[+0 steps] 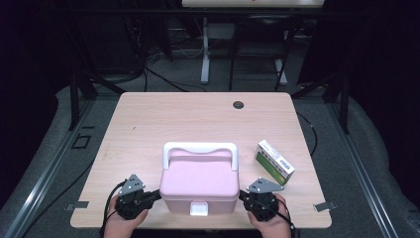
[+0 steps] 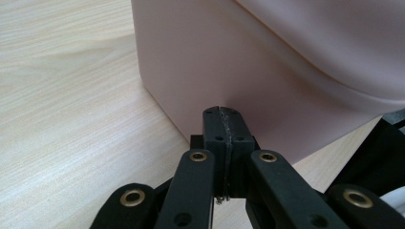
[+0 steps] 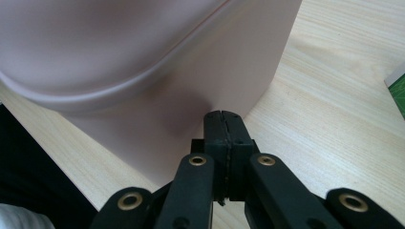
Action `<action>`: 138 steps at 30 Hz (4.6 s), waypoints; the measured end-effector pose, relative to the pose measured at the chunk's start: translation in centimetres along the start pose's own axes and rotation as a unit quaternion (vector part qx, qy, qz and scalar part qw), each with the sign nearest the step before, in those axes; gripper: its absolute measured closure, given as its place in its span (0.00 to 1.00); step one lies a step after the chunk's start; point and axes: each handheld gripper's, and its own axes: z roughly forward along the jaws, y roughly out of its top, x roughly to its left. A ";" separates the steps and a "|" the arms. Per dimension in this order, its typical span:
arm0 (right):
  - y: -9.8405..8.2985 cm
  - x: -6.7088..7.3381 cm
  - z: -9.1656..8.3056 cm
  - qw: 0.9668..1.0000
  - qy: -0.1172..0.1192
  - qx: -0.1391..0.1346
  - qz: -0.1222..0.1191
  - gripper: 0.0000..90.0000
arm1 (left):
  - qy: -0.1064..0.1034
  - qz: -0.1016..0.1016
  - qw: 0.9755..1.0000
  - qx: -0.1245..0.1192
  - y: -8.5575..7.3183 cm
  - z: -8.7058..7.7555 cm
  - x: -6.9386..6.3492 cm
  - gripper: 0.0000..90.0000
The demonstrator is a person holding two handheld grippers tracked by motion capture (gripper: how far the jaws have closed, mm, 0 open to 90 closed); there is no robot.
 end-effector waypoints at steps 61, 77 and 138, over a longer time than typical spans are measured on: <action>6.5 -3.4 -5.7 0.997 0.063 -0.045 0.001 0.52 | -0.027 -0.010 0.999 -0.040 6.7 -4.9 1.6 0.54; 9.8 -2.8 -3.9 0.996 0.073 -0.057 -0.007 0.50 | -0.045 -0.009 0.998 -0.045 10.2 -3.7 1.5 0.52; 8.9 -2.1 -2.7 0.992 0.095 -0.088 -0.001 0.82 | -0.058 0.001 0.996 -0.065 9.1 -2.3 1.0 0.82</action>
